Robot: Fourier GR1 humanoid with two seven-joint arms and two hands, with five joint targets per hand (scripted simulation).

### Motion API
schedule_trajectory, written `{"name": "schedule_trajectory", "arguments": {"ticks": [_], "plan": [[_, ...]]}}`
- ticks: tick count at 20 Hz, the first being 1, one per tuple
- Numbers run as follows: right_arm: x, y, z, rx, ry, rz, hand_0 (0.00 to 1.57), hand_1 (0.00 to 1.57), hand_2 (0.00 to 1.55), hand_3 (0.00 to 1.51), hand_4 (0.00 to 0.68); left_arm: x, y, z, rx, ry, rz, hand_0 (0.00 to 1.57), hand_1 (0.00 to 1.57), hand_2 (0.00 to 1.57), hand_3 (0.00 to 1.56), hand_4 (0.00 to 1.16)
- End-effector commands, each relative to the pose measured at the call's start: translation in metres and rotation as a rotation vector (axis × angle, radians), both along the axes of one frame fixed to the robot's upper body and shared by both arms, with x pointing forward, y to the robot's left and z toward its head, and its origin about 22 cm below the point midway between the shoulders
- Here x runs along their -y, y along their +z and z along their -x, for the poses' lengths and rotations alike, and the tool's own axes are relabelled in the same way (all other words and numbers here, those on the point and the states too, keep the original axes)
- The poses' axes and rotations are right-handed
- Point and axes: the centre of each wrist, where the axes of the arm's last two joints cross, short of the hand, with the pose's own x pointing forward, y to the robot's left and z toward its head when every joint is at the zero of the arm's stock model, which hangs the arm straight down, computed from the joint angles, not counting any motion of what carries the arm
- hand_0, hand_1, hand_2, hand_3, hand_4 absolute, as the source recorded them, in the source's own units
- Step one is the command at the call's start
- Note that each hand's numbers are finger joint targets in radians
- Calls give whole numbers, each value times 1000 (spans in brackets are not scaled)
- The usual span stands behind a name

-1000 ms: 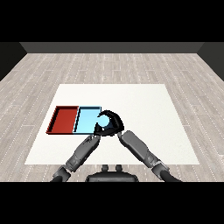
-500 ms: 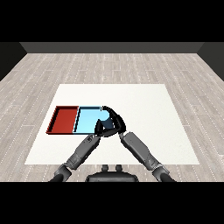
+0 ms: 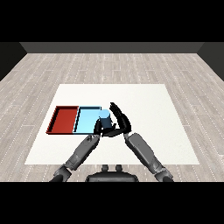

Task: Pick the blue can and put it in the blue box

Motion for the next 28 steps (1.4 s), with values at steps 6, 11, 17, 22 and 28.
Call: {"name": "schedule_trajectory", "arguments": {"ticks": [6, 11, 17, 22, 28], "plan": [[58, 13, 4, 60, -80, -62, 0, 0, 0, 0, 0, -20, -6, -1, 9, 24, -31, 1571, 1571, 1571, 1494, 1125], [105, 27, 32, 82, -148, -130, 0, 0, 0, 0, 0, -28, 5, -11, -14, 52, -76, 1571, 1571, 1569, 1487, 1127], [140, 24, 46, 101, -297, -138, 0, 0, 0, 0, 0, -77, -1, -22, -38, 134, -127, 1571, 1571, 1571, 1501, 1132], [166, 15, 46, 87, -328, -131, 0, 0, 0, 0, 0, -139, 0, -35, -161, 300, -179, 1571, 1571, 1571, 1496, 1120], [147, 7, 47, 64, -346, -104, 0, 0, 0, 0, 0, -189, 11, -63, -306, 398, -246, 1571, 1571, 1571, 1517, 1068]]}}
